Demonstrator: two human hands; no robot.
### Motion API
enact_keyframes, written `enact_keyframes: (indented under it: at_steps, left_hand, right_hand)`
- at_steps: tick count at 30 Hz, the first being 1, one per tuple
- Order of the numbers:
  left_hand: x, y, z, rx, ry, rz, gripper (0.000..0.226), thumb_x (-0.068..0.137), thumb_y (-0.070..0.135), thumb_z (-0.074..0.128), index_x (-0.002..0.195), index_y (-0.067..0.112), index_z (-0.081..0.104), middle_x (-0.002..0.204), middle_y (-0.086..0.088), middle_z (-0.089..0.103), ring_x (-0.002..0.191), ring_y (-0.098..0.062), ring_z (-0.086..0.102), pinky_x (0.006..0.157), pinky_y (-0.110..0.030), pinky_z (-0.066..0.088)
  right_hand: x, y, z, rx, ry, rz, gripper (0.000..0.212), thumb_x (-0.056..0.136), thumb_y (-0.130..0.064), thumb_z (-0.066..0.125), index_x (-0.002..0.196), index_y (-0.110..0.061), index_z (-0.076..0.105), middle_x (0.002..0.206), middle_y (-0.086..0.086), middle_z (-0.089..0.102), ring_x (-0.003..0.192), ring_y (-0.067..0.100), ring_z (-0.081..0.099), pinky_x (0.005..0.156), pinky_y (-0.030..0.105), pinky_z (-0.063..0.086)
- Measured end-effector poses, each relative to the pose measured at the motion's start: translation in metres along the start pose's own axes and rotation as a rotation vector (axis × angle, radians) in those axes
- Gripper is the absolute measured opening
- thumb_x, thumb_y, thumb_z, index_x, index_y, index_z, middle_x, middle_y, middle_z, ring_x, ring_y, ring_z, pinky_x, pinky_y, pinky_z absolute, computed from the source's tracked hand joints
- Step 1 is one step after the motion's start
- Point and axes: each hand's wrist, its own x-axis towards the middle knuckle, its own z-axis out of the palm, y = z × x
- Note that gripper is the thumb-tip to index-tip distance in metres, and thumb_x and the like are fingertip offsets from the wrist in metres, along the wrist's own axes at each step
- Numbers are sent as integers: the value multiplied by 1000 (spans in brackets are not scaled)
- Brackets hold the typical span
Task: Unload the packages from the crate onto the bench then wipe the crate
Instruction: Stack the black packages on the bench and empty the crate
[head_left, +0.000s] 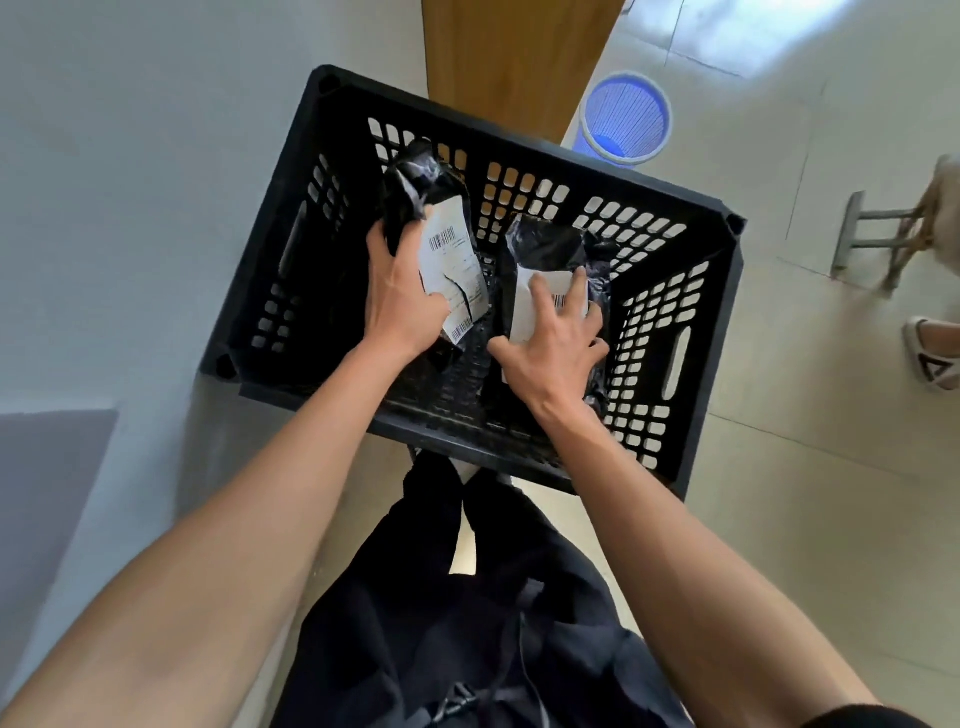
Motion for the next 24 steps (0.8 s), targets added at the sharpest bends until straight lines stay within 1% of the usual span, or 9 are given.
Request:
enact_keyframes:
  at_steps: [2, 3, 4, 6, 11, 16, 18, 21, 24]
  left_hand:
    - [-1, 6, -8, -12, 16, -2, 95, 75, -6, 64, 155, 35, 33, 158, -9, 21, 141, -26, 36, 105, -12, 42]
    - [-3, 9, -12, -25, 24, -8, 95, 75, -6, 64, 155, 36, 32, 156, -8, 23, 139, -24, 36, 95, 4, 34]
    - [-4, 12, -17, -41, 31, -8, 95, 75, -6, 64, 155, 36, 32, 155, -7, 24, 138, -23, 36, 85, 11, 28]
    - [-10, 19, -24, -65, 51, 4, 96, 75, -7, 64, 154, 36, 32, 153, -6, 26, 137, -21, 37, 79, 14, 23]
    - [-41, 38, -35, -94, 142, 10, 95, 76, -8, 64, 155, 33, 34, 148, -9, 30, 121, -7, 35, 79, 14, 23]
    - [-96, 54, -33, -72, 294, -21, 95, 76, -8, 66, 155, 33, 35, 151, -8, 28, 133, -15, 36, 85, 14, 20]
    - [-121, 62, -34, -57, 363, -37, 95, 76, -7, 67, 155, 35, 35, 152, -7, 29, 136, -18, 37, 93, 6, 24]
    - [-159, 71, -39, -46, 477, -79, 96, 75, -7, 68, 154, 37, 36, 150, -9, 31, 137, -22, 38, 101, -14, 29]
    - [-198, 75, -51, -60, 565, -107, 93, 75, -9, 66, 154, 34, 38, 144, -11, 34, 135, -27, 40, 104, -19, 31]
  right_hand:
    - [-6, -4, -12, 8, 37, -43, 84, 67, -47, 71, 144, -40, 37, 169, 7, 2, 145, 44, 19, 104, 68, 32]
    - [-8, -5, -18, 11, 54, -64, 83, 67, -47, 71, 142, -40, 37, 169, 7, 2, 144, 43, 20, 104, 68, 32]
    - [-9, -6, -24, 16, 68, -81, 83, 66, -48, 72, 141, -41, 38, 169, 6, 3, 144, 43, 20, 104, 68, 32]
    - [-12, -6, -36, 33, 89, -109, 84, 65, -49, 72, 141, -42, 37, 169, 5, 3, 144, 42, 20, 104, 68, 32]
    - [-17, -1, -64, 61, 91, -233, 87, 67, -47, 72, 145, -44, 34, 169, 1, 1, 146, 40, 17, 106, 68, 29]
    - [-31, 10, -92, 66, 69, -397, 87, 68, -48, 72, 145, -47, 32, 169, -1, -1, 147, 40, 14, 107, 67, 27]
    - [-41, 14, -101, 79, 63, -466, 86, 68, -48, 71, 144, -47, 32, 169, -2, -1, 147, 39, 14, 108, 67, 31]
    - [-62, 19, -110, 97, 39, -562, 87, 67, -50, 70, 144, -48, 30, 169, -4, -2, 147, 37, 13, 107, 65, 34]
    - [-86, 14, -116, 102, 23, -648, 87, 69, -50, 71, 145, -49, 30, 169, -4, -3, 148, 35, 12, 111, 64, 29]
